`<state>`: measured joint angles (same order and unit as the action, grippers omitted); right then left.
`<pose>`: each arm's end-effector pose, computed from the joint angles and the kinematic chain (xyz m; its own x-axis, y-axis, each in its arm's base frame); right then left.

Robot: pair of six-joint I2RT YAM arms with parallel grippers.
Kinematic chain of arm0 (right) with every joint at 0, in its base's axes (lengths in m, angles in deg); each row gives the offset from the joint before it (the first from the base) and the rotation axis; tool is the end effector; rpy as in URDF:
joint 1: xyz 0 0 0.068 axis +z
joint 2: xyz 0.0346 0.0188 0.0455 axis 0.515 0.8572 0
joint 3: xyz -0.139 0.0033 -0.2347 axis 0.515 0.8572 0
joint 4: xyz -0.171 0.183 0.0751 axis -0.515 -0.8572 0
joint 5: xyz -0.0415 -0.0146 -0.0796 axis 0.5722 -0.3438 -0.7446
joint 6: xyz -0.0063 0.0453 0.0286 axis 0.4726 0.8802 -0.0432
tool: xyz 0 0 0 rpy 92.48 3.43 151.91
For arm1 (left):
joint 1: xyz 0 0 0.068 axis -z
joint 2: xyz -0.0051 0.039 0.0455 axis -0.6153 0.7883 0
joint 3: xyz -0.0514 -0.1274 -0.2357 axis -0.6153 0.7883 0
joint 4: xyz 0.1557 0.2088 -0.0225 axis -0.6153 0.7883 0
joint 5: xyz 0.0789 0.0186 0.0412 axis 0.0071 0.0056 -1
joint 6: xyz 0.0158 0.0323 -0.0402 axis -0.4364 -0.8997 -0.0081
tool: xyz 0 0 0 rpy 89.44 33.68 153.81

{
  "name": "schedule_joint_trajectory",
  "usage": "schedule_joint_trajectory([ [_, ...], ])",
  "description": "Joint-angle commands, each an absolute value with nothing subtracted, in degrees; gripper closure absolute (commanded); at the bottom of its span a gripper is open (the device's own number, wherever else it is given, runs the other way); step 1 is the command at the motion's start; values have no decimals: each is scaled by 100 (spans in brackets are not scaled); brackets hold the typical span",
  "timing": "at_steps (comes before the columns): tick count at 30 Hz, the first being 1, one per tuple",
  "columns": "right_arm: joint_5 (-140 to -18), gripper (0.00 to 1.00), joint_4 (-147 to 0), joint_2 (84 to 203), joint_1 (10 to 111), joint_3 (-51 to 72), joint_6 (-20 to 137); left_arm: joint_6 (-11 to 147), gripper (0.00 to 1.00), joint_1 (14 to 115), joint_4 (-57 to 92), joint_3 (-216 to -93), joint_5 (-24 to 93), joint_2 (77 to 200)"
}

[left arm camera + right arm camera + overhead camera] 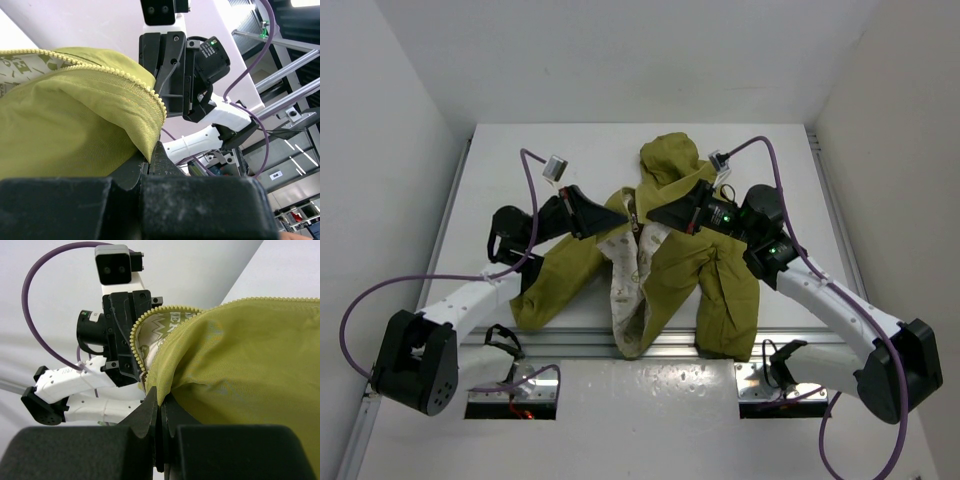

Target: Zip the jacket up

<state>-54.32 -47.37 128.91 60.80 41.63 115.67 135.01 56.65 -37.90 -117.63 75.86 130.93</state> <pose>0.2224 0.1493 0.3277 -0.7650 0.4410 -0.4694 -0.4390 0.1763 0.8810 0.2253 -0.1048 0.3193 -0.7635 -0.4108 -0.4983 0.5663 -0.0548 -0.8224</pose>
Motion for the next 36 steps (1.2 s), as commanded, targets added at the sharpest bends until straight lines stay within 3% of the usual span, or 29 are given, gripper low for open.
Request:
schedule_joint_trajectory([
  [1,-5306,100,-4353,12754,6167,4105,11429,13407,100,5608,-4063,-12059,7615,13090],
  [36,-5429,100,-4406,12824,6158,4017,11375,13205,100,5783,-3870,-11796,7598,12915],
])
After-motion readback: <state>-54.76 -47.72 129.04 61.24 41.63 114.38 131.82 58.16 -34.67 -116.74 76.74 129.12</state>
